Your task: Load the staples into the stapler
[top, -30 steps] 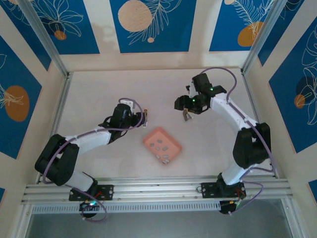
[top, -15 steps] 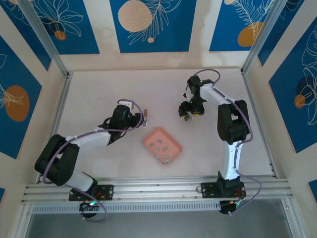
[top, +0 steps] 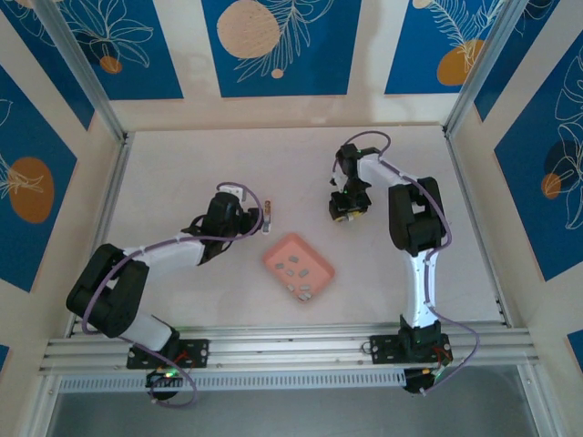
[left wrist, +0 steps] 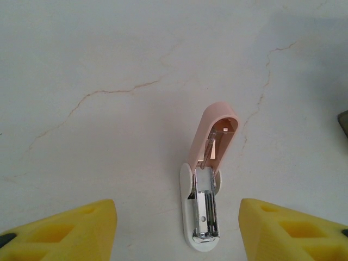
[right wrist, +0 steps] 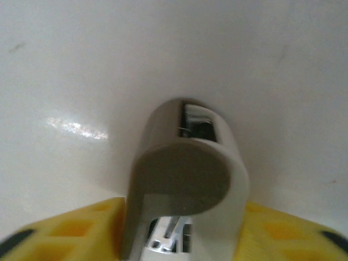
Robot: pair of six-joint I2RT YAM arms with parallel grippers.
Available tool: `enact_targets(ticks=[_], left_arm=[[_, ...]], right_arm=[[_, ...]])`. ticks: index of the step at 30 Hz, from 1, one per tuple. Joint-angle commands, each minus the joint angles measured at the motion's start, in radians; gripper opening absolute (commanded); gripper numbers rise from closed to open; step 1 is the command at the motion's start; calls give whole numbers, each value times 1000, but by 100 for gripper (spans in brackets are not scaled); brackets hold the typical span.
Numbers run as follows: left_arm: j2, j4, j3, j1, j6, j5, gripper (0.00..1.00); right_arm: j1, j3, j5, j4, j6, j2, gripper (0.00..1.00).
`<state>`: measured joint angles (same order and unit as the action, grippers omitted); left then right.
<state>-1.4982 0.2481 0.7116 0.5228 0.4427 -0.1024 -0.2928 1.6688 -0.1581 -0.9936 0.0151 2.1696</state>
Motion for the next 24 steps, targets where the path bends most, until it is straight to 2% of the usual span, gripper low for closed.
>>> enact_targets(ticks=[1,7,12,17,21,24], left_arm=[[-10,8,32,-13,-14,12,61],[9,-27,60,-14,-9,61,61],[18,-56,131,-15,26,216,60],[14,-21,199,-14,123,391,59],[9,3,233,-13,200,484,58],[6,60,237,-1,232,544,58]], right_arm=[[-20,3,-20,-24,-14,-6,33],[-25,-91,31,80,-18,-186,28],[-60,-218,99,224,-59,-405,27],[-112,-407,259,441,-150,-623,26],[-162,-533,310,601,-231,-750,24],[-210,-605,302,691,-298,-810,24]])
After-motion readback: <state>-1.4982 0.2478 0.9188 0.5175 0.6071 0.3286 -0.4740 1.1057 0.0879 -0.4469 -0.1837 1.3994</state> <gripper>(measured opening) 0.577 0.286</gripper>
